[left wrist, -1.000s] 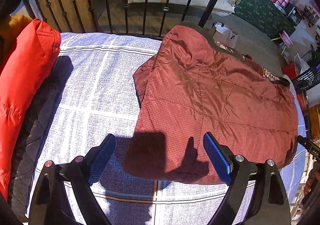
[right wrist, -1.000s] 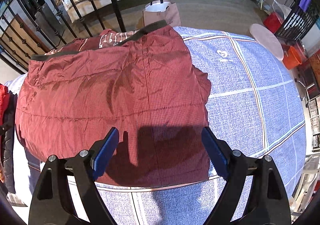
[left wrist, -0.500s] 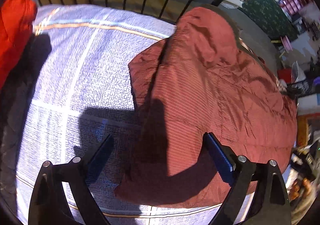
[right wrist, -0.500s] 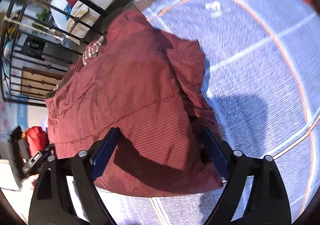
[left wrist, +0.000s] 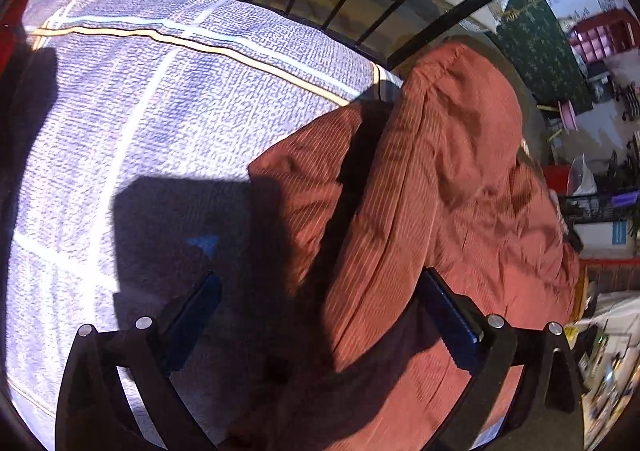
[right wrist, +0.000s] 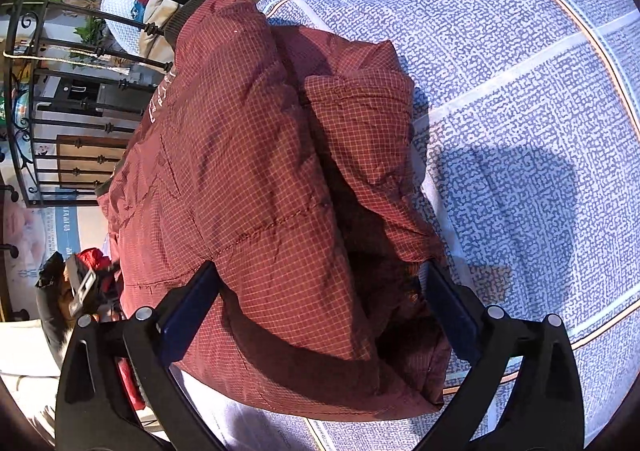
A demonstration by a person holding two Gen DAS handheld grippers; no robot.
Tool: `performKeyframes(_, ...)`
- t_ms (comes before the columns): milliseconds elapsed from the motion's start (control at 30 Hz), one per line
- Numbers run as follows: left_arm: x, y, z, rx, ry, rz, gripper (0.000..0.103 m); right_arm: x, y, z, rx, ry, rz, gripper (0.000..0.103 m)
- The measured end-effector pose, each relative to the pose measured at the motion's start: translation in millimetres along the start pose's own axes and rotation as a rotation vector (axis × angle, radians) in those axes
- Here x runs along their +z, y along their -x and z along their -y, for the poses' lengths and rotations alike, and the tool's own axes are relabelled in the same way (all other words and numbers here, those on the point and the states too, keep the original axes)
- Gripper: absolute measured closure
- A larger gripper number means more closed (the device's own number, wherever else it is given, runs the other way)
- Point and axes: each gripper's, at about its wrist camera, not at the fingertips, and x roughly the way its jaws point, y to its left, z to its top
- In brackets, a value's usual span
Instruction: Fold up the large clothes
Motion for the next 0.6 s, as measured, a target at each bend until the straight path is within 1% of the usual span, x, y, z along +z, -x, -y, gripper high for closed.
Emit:
performKeyframes(33,2,-4,2,-0.011,0.013,-0.008,0.005,0,0,0,0.002,0.001,-0.001,0.006)
performKeyframes(100,3,-15,10,-0.035,0.021,-0.048,0.005,0,2,2,0.005,0.002,-0.003,0.006)
performKeyframes(133,2,-21,12,-0.034,0.023,-0.066,0.005,0,1,3,0.008,0.005,-0.004,0.006)
performKeyframes(200,0,-24,14,-0.035,0.04,-0.079,0.005,2,-1,6,0.017,0.007,-0.012,0.006)
performKeyframes(300,-2,-24,14,-0.046,0.037,-0.095,0.006,7,-5,7,0.018,0.017,-0.036,0.006)
performKeyframes(433,-3,-20,18,-0.029,-0.004,-0.102,0.006,15,-7,-3,-0.034,0.063,-0.062,0.006)
performKeyframes(533,-3,-20,19,-0.023,0.0,-0.106,0.006,18,-6,-7,-0.079,0.072,-0.101,0.006)
performKeyframes(600,-4,-20,20,-0.018,0.001,-0.104,0.006,20,1,-19,-0.161,0.126,-0.106,0.006)
